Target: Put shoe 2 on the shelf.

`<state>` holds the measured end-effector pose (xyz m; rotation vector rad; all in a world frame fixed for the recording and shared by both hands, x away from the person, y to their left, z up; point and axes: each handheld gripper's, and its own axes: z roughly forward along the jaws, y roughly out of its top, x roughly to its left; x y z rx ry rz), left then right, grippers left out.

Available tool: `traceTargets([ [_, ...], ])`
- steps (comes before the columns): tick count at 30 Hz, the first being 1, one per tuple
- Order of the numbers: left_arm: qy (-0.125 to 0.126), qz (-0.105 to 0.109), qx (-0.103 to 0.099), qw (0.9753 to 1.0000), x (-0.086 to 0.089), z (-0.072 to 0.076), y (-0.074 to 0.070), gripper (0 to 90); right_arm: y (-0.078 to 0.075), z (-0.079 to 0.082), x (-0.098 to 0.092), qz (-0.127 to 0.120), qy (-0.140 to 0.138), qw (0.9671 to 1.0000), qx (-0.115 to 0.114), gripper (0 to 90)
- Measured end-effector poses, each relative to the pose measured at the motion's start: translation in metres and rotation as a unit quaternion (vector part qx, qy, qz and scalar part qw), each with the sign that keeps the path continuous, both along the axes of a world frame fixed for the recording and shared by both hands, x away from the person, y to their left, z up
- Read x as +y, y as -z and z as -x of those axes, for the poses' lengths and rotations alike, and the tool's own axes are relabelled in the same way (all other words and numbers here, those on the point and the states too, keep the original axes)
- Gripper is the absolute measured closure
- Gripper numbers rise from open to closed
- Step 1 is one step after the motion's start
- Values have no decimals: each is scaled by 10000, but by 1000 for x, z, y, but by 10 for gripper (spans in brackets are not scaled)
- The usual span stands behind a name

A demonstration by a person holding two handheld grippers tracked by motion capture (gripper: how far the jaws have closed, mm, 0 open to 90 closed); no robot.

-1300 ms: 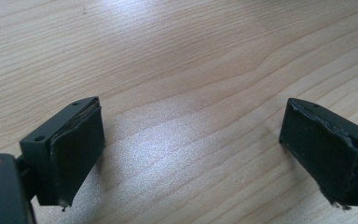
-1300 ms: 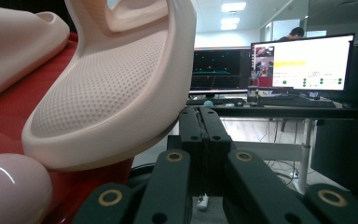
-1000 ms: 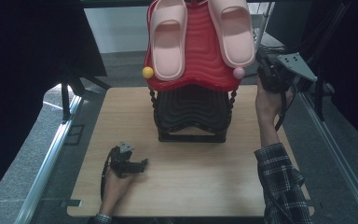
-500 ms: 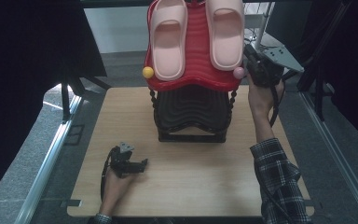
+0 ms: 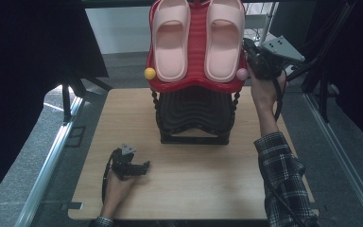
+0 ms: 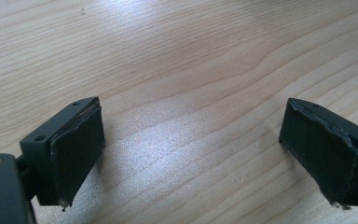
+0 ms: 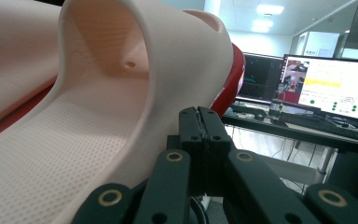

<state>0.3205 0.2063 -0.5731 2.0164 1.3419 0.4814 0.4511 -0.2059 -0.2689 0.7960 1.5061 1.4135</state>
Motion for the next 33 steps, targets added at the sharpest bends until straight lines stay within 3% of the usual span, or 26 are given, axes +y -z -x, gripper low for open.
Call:
traceTargets([
  [4,1,0,-2,10000,0,0,0,65,-1,-3,-2,-18,24,10000,13,895],
  [16,3,1,0,10000,0,0,0,65,-3,-11,3,169,-377,9991,-5,896],
  [21,3,2,-1,10000,0,0,0,65,-1,-7,-2,155,-247,9995,-85,853],
  [23,4,1,-1,10000,0,0,0,65,2,-5,-8,69,-170,9997,-136,760],
  [24,-1,5,-11,10000,0,0,0,65,2,-5,-8,69,-170,9997,-136,760],
  [26,1,5,-12,10000,0,0,0,65,7,-2,-15,45,-65,9997,-219,639],
  [27,-1,7,-13,10000,0,0,0,65,9,-1,-18,42,-7,9996,-265,528],
  [33,-3,1,-13,10000,0,0,0,65,28,4,-37,-44,342,9991,-237,335],
])
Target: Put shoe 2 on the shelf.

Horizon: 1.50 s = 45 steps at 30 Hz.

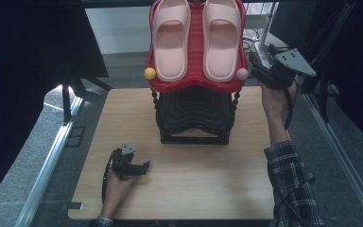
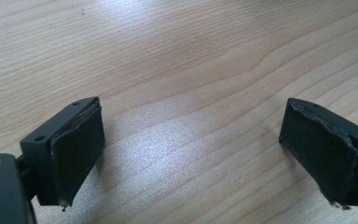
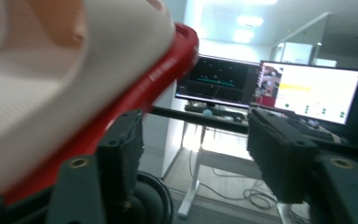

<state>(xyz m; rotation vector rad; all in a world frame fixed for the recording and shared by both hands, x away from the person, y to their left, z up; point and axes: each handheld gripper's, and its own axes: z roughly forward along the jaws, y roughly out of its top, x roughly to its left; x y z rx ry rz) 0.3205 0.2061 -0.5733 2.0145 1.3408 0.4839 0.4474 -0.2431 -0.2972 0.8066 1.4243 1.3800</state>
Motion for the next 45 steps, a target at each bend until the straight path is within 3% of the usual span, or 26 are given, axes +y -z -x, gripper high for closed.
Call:
traceTargets([
  [7,11,-17,11,10000,0,0,0,65,26,3,-17,-130,11,9995,278,232],
  [18,-24,0,3,10000,0,0,0,65,70,18,-30,34,-54,9978,663,122],
  [23,-39,17,11,10000,-1,1,0,65,90,24,-33,241,-52,9957,892,96],
  [26,-38,19,13,10000,-1,1,0,65,102,31,-37,313,-120,9932,1112,92],
  [29,-32,9,8,10000,-1,0,0,65,108,35,-39,357,-132,9922,1187,86],
  [32,-41,11,13,10000,-1,1,0,65,121,45,-43,377,-201,9887,1435,83],
  [38,-68,21,13,10000,-1,1,0,65,138,58,-48,455,-335,9845,1660,71],
  [41,-61,16,15,10000,-1,1,0,65,152,69,-52,519,-408,9805,1850,71],
  [42,-62,16,15,10000,-1,1,0,65,152,69,-52,519,-408,9805,1850,71],
  [45,-66,16,14,10000,-2,1,0,65,165,79,-53,579,-510,9749,2089,70],
])
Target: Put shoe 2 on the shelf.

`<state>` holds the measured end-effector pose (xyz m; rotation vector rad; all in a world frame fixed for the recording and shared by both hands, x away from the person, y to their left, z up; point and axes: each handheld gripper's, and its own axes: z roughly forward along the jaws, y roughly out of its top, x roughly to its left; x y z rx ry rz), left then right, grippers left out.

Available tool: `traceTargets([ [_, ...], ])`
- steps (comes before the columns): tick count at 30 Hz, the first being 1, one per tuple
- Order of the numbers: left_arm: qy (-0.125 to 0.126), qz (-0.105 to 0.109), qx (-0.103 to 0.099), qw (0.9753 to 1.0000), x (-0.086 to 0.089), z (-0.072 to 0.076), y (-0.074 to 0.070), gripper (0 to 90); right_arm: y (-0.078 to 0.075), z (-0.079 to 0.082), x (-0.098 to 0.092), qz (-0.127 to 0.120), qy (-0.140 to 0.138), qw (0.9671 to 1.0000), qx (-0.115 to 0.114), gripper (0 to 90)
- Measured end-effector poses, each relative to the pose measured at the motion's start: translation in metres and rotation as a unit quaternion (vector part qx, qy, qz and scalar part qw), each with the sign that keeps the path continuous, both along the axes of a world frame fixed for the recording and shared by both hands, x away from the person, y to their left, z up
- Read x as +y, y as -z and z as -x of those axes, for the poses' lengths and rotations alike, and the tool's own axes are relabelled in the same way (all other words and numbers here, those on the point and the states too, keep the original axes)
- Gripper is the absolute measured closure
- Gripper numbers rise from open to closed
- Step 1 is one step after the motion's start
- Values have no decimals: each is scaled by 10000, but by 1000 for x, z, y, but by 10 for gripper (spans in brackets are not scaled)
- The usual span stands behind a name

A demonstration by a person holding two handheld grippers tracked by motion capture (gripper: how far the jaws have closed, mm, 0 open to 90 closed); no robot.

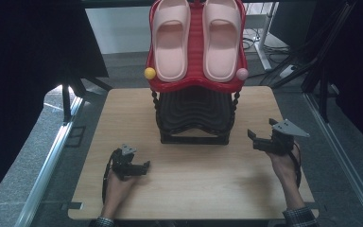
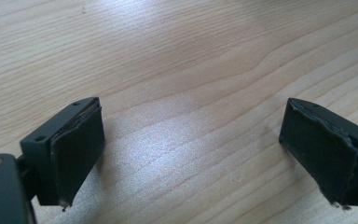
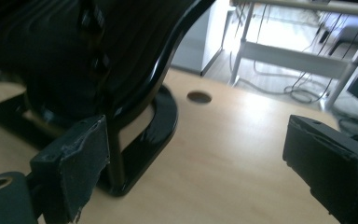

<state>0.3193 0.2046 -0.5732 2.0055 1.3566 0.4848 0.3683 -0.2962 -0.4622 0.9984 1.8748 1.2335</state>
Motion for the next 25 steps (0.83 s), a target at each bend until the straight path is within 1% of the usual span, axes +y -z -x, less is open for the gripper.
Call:
traceTargets([
  [2,1,-1,2,10000,0,0,0,65,9,4,1,2,-51,9998,195,70],
  [3,1,-1,2,10000,0,0,0,65,9,4,1,2,-51,9998,195,70],
  [4,-2,-2,1,10000,0,0,0,65,19,7,4,3,-111,9991,412,71],
  [7,-1,-13,-4,10000,0,0,0,65,38,11,9,66,-224,9969,752,70],
  [8,-1,-13,-4,10000,0,0,0,65,38,11,9,66,-224,9969,752,70],
  [11,-1,-12,-3,10000,0,0,0,65,59,12,14,165,-301,9935,1089,70],
  [12,-2,-9,-2,10000,0,0,0,65,66,12,15,253,-336,9916,1223,70],
  [13,-3,-9,-2,10000,0,0,0,65,74,11,17,394,-385,9888,1388,70],
  [14,-2,-11,-1,10000,0,0,0,65,79,12,19,472,-381,9872,1473,70],
  [15,6,-4,1,10000,0,1,0,65,86,11,22,574,-431,9833,1674,70],
  [16,6,-4,1,10000,0,1,0,65,87,10,23,688,-453,9800,1812,70],
  [18,2,-11,-1,10000,0,1,0,65,88,11,26,801,-441,9797,1783,70],
  [19,2,-11,-1,10000,0,1,0,65,88,11,26,801,-441,9797,1783,70],
  [20,4,-12,-1,10000,0,1,0,65,89,11,27,898,-422,9755,1965,68],
  [21,8,-7,1,10000,0,1,0,65,89,11,27,898,-422,9755,1965,68],
  [22,8,-5,2,10000,0,1,0,64,89,11,26,863,-449,9740,2047,69],
  [25,11,-5,6,10000,0,1,0,64,90,12,25,864,-413,9742,2042,69],
])
